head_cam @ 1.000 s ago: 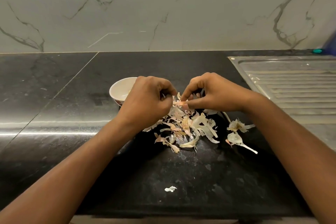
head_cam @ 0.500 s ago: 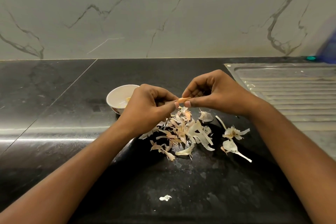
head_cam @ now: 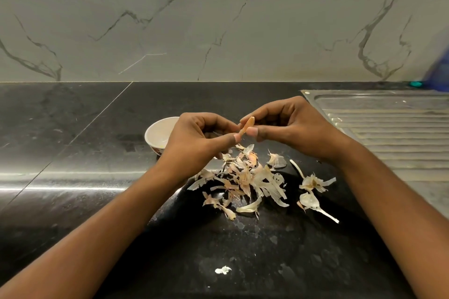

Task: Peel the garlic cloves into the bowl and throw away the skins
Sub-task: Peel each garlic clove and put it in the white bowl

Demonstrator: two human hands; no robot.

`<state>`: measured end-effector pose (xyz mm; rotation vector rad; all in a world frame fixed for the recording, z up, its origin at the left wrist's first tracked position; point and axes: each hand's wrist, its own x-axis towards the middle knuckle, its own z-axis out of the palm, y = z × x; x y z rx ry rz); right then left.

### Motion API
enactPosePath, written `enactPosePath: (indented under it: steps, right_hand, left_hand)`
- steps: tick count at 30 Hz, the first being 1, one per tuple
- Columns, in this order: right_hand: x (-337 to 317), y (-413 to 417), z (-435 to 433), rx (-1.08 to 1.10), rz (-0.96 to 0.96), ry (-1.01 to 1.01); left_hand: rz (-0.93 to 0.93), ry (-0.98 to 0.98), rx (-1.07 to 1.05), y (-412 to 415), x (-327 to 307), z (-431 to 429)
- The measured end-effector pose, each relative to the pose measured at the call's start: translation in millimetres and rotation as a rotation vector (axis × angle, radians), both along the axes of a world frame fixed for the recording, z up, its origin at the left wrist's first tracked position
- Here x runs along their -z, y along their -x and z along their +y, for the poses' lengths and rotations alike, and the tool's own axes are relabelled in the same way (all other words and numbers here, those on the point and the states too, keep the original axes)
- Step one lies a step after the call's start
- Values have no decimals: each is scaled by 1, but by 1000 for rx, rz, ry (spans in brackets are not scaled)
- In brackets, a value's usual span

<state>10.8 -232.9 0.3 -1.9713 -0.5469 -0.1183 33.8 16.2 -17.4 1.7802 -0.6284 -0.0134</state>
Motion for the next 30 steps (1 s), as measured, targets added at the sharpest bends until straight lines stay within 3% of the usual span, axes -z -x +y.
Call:
enactPosePath:
  steps: [3,10,24,30]
  right_hand:
    - [2,-1,2,40,-90,105]
    - [4,2,13,91,-342,382]
    - [0,2,18,48,-482,578]
    - [-1,5,23,36,-593,654]
  left_hand:
    - [-24,62,-34,1,-2,1]
    - [141,126,37,2,-3,-1]
    - [366,211,72,2,-1,-3]
    - [343,221,29,1,1,-6]
